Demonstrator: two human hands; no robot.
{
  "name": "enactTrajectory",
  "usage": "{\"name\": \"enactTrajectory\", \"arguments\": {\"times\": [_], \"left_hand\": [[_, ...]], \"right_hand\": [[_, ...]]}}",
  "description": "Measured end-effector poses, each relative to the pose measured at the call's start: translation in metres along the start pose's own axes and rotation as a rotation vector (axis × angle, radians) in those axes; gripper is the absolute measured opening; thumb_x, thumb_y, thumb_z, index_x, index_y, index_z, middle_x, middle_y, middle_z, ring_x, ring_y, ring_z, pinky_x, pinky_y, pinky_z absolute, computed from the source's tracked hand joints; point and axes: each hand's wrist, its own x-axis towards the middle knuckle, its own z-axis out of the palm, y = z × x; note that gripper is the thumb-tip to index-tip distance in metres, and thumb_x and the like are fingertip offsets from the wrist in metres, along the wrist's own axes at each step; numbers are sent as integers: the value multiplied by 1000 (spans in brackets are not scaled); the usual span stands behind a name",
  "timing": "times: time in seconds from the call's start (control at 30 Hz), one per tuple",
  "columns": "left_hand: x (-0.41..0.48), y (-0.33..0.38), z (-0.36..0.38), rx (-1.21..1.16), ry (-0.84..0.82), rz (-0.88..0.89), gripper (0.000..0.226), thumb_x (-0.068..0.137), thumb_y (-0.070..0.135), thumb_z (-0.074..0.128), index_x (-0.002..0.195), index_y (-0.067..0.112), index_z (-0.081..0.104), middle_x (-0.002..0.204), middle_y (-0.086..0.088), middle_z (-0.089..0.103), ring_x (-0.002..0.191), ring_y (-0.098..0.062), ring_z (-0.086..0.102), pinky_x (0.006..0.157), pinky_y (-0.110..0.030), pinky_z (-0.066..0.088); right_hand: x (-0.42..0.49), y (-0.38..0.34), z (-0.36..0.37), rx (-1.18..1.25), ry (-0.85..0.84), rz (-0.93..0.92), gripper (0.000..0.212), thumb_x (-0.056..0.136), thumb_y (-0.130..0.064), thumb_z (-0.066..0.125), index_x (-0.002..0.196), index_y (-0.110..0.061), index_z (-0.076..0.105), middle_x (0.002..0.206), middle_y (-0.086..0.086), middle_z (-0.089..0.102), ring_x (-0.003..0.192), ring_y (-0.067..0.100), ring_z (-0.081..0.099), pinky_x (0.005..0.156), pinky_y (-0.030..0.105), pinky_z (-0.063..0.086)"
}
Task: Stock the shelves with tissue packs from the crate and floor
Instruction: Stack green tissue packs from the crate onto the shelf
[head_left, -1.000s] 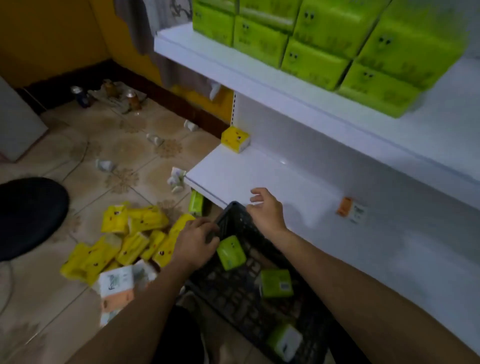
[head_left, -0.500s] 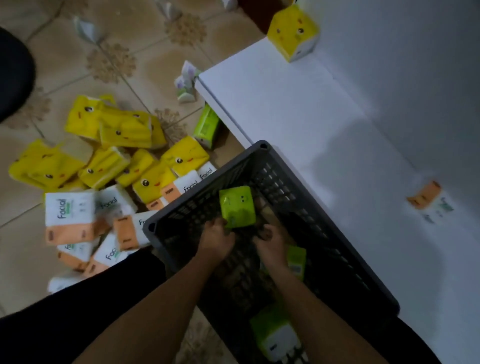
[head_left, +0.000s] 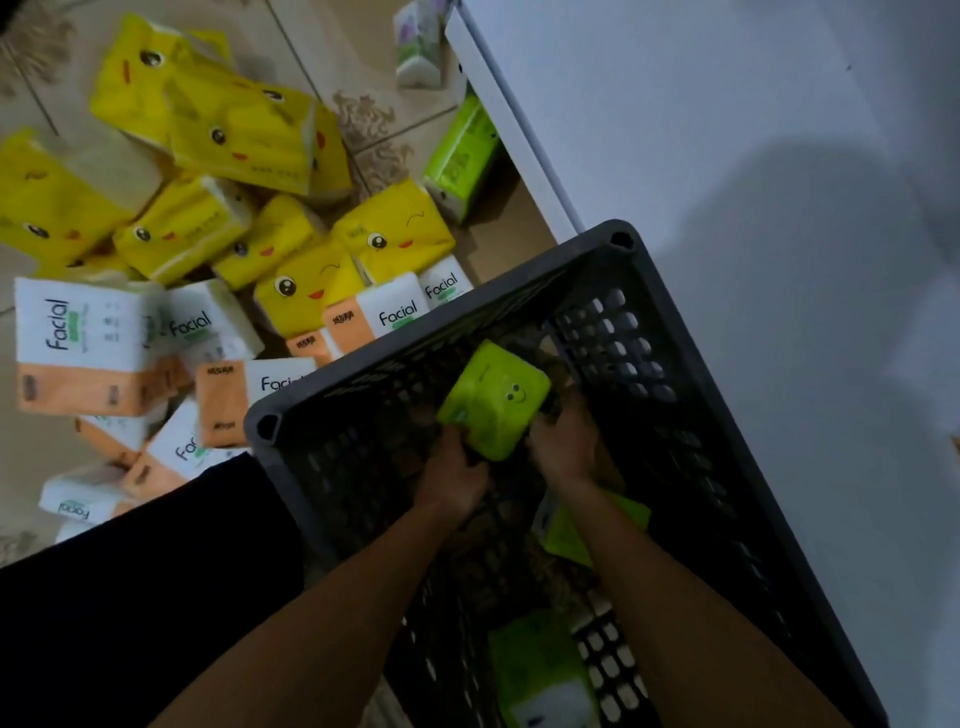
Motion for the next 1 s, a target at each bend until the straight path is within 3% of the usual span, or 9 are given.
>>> {"name": "enactTrajectory", "arguments": {"times": [0.07, 0.17, 0.3, 0.43, 0.57, 0.7, 0.83, 0.9, 1.0], "left_hand": [[2, -3, 1, -50, 21, 5, 63, 84, 5, 56, 140, 12, 28, 132, -19, 50, 119, -31, 50, 87, -24, 38], [3, -4, 3, -103, 2, -32, 65, 87, 10, 55, 142, 19, 22, 130, -16, 53, 114, -31, 53, 79, -21, 35], [-1, 0, 7, -251, 54, -68, 66, 84, 10, 62, 139, 14, 25, 128, -12, 53, 112, -24, 53, 81, -20, 35], [0, -1, 6, -386, 135, -251, 55, 83, 1, 55, 133, 9, 31, 121, -17, 55, 109, -31, 54, 89, -30, 41], [-6, -1, 12, -286, -34, -259, 43, 84, -2, 48, 125, 7, 38, 121, -32, 52, 101, -39, 57, 80, -41, 47], [-24, -1, 13, -230, 60, -88, 48, 69, 0, 56, 113, 10, 41, 124, -22, 45, 109, -36, 51, 86, -37, 45], [-65, 11, 2, -101, 18, 143, 65, 63, -5, 60, 120, 17, 38, 127, -10, 40, 112, -31, 46, 87, -40, 46], [-94, 23, -13, 13, 3, 277, 66, 62, 5, 63, 123, 18, 40, 127, -7, 42, 114, -30, 42, 89, -32, 39], [-144, 48, -50, 147, 23, 495, 68, 61, 29, 57, 127, 19, 43, 127, -3, 48, 110, -30, 44, 88, -29, 31]], "right_hand": [[4, 2, -2, -123, 4, -115, 74, 77, -16, 52, 146, -19, 26, 139, 17, 44, 126, 34, 45, 104, 41, 39], [8, 3, -7, -311, -163, -253, 86, 75, -3, 58, 148, -25, 18, 149, 14, 19, 138, 30, 25, 110, 28, 26], [3, 9, -10, -308, -160, -256, 82, 74, -3, 61, 147, -21, 26, 142, 18, 32, 132, 32, 35, 105, 26, 31], [8, 8, -11, -451, -117, -340, 77, 68, -6, 65, 138, -22, 37, 147, 14, 18, 135, 34, 25, 112, 36, 26], [10, 10, -14, -417, -269, -411, 80, 80, -4, 61, 148, -20, 22, 152, 10, 26, 140, 26, 23, 104, 18, 17], [-16, 30, -23, -111, -201, -253, 77, 77, -4, 63, 145, -24, 32, 143, 1, 43, 133, 21, 39, 98, 18, 32], [-67, 42, -35, 86, -49, -202, 93, 62, -32, 59, 147, -33, 22, 145, 4, 41, 129, 22, 43, 107, 41, 37], [-99, 32, -47, 180, 32, -199, 93, 62, -37, 59, 147, -33, 22, 140, 9, 43, 126, 24, 45, 105, 44, 39], [-154, 6, -71, 225, 76, -234, 76, 74, -25, 72, 141, -28, 38, 135, 14, 42, 125, 27, 45, 105, 42, 38]]}}
